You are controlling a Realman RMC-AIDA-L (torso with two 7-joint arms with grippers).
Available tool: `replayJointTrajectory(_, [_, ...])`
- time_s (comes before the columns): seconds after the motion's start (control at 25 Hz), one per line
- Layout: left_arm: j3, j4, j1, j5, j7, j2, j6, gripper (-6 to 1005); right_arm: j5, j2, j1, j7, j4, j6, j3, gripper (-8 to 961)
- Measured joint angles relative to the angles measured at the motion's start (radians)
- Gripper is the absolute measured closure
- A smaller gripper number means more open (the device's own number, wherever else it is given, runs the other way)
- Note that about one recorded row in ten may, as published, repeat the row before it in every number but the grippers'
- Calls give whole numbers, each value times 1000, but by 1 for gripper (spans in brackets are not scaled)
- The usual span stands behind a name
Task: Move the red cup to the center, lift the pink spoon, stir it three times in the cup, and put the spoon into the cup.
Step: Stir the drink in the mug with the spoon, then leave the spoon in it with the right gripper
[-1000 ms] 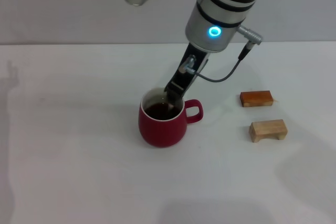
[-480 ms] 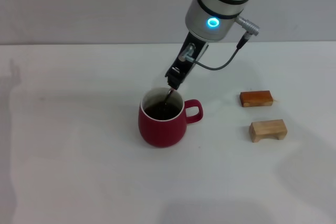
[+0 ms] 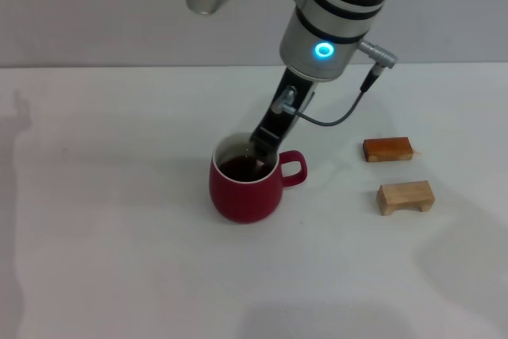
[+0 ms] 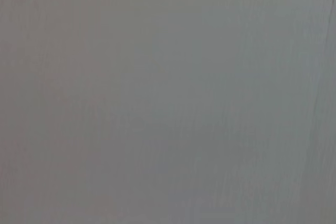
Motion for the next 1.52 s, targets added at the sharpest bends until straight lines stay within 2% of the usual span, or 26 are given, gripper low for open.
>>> replayJointTrajectory(0.4, [0, 0, 3, 0, 0, 1, 0, 423, -45, -3, 1, 23, -9, -65, 2, 817])
replayJointTrajectory(0.64, [0, 0, 3, -1, -1, 0, 0, 424, -78, -1, 2, 29, -13, -22, -4, 817])
replayJointTrajectory(0.88, [0, 0, 3, -2, -1, -1, 1, 423, -25, 2, 2, 8, -8, 5, 6, 817])
replayJointTrajectory(1.08, [0, 0, 5, -2, -1, -1, 3, 424, -21, 1, 3, 10, -13, -57, 3, 817])
replayJointTrajectory(1.2, [0, 0, 4, -2, -2, -1, 3, 424, -77, -1, 6, 36, -25, -90, 4, 817])
replayJointTrajectory(1.52, [0, 0, 2, -1, -2, -1, 1, 423, -84, 3, 16, 24, -32, -32, 2, 817])
